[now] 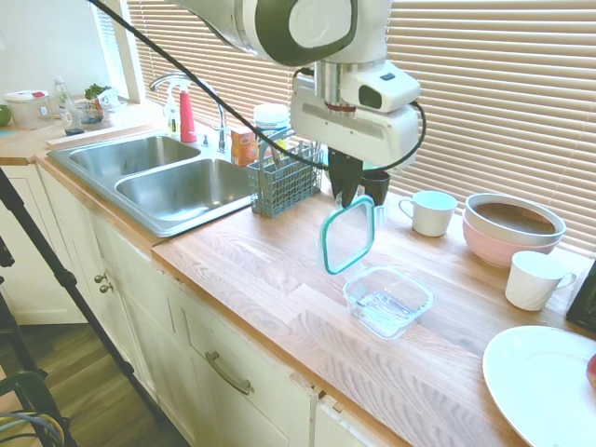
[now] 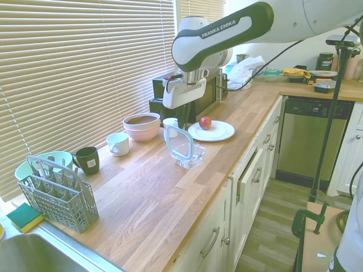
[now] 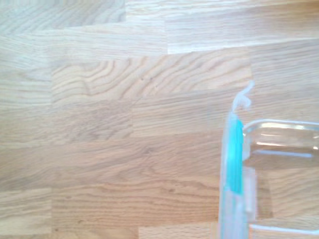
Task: Cover the lid of the food container
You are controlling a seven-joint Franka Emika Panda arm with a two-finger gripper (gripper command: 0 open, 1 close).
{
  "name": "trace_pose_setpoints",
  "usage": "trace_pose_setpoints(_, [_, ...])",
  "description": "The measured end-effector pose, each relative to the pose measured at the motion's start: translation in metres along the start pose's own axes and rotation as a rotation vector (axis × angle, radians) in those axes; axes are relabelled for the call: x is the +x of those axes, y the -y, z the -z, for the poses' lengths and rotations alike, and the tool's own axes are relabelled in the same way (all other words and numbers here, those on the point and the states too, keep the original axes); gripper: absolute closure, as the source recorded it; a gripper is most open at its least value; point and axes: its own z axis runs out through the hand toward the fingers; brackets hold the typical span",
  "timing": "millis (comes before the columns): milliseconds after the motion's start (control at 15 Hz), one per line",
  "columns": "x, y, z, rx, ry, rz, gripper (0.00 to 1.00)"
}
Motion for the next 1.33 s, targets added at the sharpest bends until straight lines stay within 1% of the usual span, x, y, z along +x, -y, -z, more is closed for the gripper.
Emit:
trace_pose_setpoints(133, [0.003, 0.001, -0.009, 0.005, 0.006, -0.009, 1.00])
trace_pose_setpoints(333, [0.004, 0.003, -0.008, 0.011, 0.001, -0.008, 1.00])
trace_pose_setpoints(733, [-0.010, 0.013, 0.022, 0.050, -0.032, 0.008, 1.00])
trace_pose_setpoints(1333, [-0.010, 0.018, 0.001, 0.061, 0.022, -0.020, 1.00])
